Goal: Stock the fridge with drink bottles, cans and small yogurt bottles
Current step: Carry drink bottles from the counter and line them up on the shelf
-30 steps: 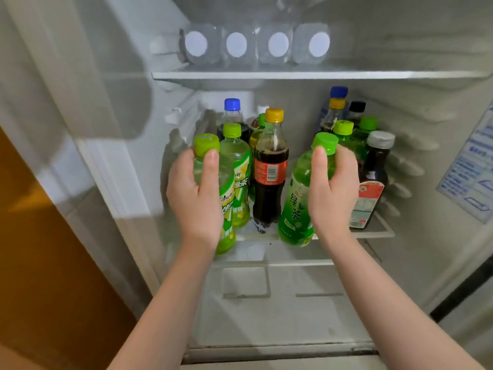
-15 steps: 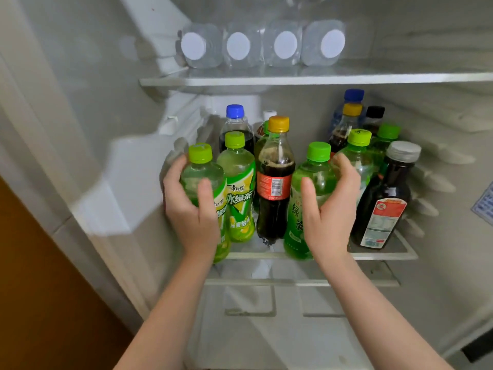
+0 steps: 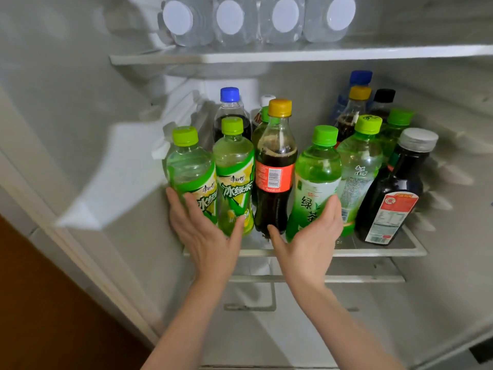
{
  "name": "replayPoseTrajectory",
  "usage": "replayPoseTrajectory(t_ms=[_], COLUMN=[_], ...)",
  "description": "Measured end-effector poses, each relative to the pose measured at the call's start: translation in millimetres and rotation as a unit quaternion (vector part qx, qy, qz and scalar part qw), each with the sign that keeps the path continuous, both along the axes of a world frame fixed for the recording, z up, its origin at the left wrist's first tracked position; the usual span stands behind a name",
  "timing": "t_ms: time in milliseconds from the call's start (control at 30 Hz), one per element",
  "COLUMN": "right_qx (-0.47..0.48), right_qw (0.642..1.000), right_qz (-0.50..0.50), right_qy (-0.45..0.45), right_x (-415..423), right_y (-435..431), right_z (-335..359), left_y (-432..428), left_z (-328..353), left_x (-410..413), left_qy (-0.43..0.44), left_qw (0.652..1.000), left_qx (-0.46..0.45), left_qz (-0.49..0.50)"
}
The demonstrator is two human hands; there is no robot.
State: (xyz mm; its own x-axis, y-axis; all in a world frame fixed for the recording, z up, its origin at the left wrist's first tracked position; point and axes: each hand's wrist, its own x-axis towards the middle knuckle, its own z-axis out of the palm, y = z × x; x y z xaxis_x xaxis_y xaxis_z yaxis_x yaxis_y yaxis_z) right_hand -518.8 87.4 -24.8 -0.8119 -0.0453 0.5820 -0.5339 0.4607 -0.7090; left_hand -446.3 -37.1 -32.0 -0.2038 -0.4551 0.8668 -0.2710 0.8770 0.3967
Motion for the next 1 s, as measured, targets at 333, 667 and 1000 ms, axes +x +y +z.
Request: replayPoseTrajectory(t_ms=[333, 667, 1000], right_qx=[0.004, 0.096, 0.056], right_qw=[0.999, 0.993, 0.989], right_qz=[0.016, 0.011, 0.101], right_qy=[0.031, 0.069, 0.097], right_x=[-14, -7, -11], right_y=[-8, -11, 16], right_z=[-3, -3, -13], left_y=[1, -1, 14], left_z=[0, 3, 2], left_x=[-11, -20, 4], left_qy=[-0.039, -0.074, -0.081], left_qw=[0.998, 0.997, 0.995], left_qx=[0.026, 0.014, 0.056], left_qz=[0.037, 0.035, -0.026])
